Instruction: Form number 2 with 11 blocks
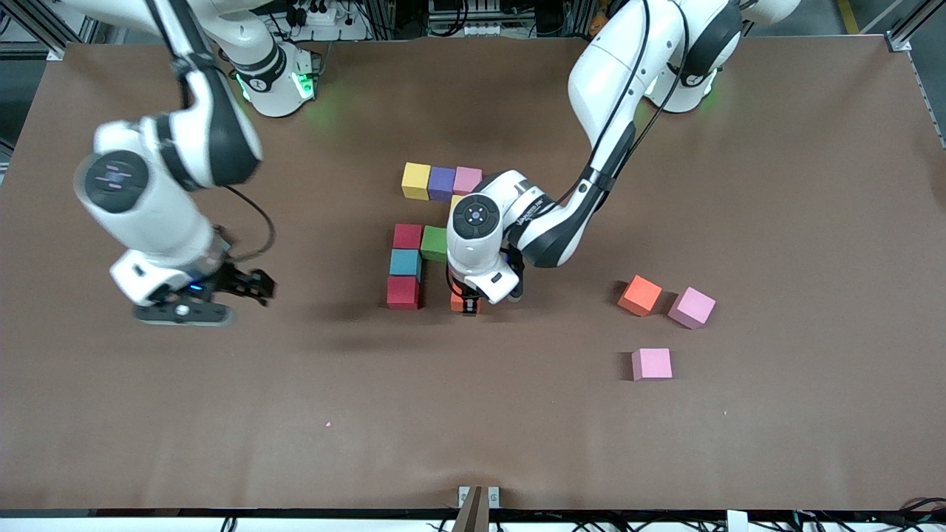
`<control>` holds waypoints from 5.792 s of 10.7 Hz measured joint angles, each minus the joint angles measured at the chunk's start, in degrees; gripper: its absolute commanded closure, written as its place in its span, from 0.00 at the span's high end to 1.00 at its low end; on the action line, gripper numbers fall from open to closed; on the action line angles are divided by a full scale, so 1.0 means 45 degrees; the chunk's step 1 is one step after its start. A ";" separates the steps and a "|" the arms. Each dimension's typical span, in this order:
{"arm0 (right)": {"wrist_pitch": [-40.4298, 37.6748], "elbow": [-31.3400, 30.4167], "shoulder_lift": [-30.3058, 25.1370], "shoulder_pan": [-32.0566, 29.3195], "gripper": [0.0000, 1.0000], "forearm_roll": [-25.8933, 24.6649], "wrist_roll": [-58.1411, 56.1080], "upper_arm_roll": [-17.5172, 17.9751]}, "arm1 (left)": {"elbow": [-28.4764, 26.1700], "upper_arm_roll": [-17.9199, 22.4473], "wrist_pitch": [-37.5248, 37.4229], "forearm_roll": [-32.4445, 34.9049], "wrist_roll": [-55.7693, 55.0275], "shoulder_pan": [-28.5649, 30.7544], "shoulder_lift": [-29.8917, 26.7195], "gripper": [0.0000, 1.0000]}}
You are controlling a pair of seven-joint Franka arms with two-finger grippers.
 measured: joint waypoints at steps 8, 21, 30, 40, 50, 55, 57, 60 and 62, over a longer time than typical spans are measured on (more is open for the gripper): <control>-0.5755 0.2259 -0.2810 -0.3156 1.00 0.2053 -0.3309 -0.0313 | 0.0453 0.0025 0.0804 0.0000 -0.1522 0.0005 0.0314 0.38; -0.6913 0.4198 -0.1841 -0.4046 1.00 0.2119 -0.4164 -0.0445 | 0.0467 0.0047 0.2339 0.0000 -0.1537 -0.0621 0.0972 0.39; -0.6912 0.4305 -0.1843 -0.4044 1.00 0.2133 -0.4209 -0.0405 | 0.0458 0.0048 0.2254 0.0000 -0.1538 -0.0972 0.1142 0.38; -0.6771 0.4382 -0.1839 -0.3938 1.00 0.2184 -0.4207 -0.0316 | 0.0473 0.0069 0.2127 -0.0127 -0.1576 -0.0977 0.1149 0.47; -0.6592 0.4395 -0.1831 -0.3819 1.00 0.2726 -0.4215 -0.0263 | 0.0484 0.0104 0.2152 -0.0127 -0.1516 -0.0985 0.1206 1.00; -0.6590 0.4388 -0.1585 -0.3644 1.00 0.2627 -0.4222 -0.0227 | 0.0752 0.0104 0.1703 -0.0127 -0.1490 -0.0998 0.0876 1.00; -0.6622 0.4389 -0.1401 -0.3427 1.00 0.2091 -0.4221 -0.0227 | 0.0774 0.0115 0.0889 -0.0127 -0.1490 -0.0959 0.0428 1.00; -0.6725 0.4420 -0.1396 -0.3290 1.00 0.1677 -0.4219 -0.0232 | 0.0777 0.0228 -0.0275 -0.0127 -0.0556 -0.0579 -0.0208 1.00; -0.6744 0.4467 -0.1397 -0.3310 1.00 0.1658 -0.4217 -0.0321 | 0.0777 0.0303 -0.1317 -0.0127 0.1060 0.0150 -0.0527 1.00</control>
